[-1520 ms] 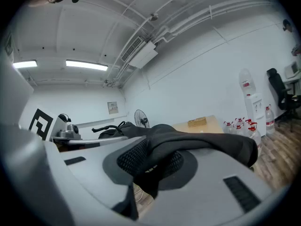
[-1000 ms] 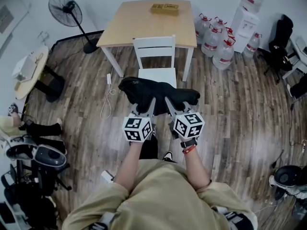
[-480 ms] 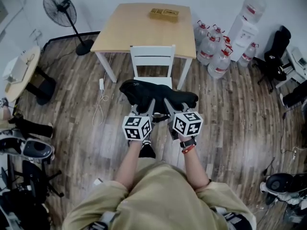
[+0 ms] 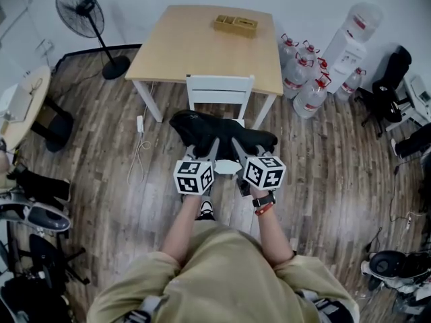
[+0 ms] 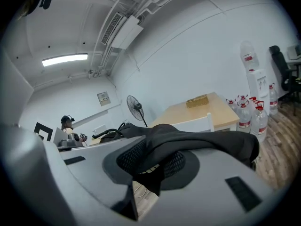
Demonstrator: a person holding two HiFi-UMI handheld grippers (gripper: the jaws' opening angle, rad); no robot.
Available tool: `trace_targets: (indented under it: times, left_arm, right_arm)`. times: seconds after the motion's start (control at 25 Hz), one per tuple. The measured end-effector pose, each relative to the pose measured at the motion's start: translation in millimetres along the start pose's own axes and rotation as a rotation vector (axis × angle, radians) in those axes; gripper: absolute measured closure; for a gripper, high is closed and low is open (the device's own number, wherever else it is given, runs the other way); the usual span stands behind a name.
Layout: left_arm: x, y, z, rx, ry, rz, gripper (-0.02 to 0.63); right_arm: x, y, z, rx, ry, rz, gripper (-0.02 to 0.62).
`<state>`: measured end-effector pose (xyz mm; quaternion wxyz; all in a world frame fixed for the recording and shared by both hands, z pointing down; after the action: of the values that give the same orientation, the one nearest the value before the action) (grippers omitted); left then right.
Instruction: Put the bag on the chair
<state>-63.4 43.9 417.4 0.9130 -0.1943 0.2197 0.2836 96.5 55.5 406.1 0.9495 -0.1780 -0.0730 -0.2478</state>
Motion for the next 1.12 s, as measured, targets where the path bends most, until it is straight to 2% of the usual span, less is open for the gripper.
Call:
trace_targets:
  times: [0.32,0.52,1.12]
  left_arm:
    - [-51,-42,-16,-0.037,0.014,0.032,0.515]
    - [-58,-73,-10,-0.096,0.027,0.039,0.518]
    - [-116,-148,8,-0.17,0.109,-0.096,0.525]
  right_arm:
    - [11,-58,2,-0.009,-0.041,0.062,0.511]
    - [37,-73,10,-0.048,-0.102,0.095,0.509]
    - [102,-163,34,-0.18,-0.166,0.001,0.508]
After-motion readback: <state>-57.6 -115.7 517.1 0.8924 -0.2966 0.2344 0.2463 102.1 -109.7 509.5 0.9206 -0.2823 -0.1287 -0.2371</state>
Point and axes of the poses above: the fingertips, and each gripper's own axes: y backward along the fingers, x to its right, z out of its underside, the point moved 8 cm from there along y, backward along the fingers, and after that the axes turned 11 degrees about y, right-handed, at the moved point
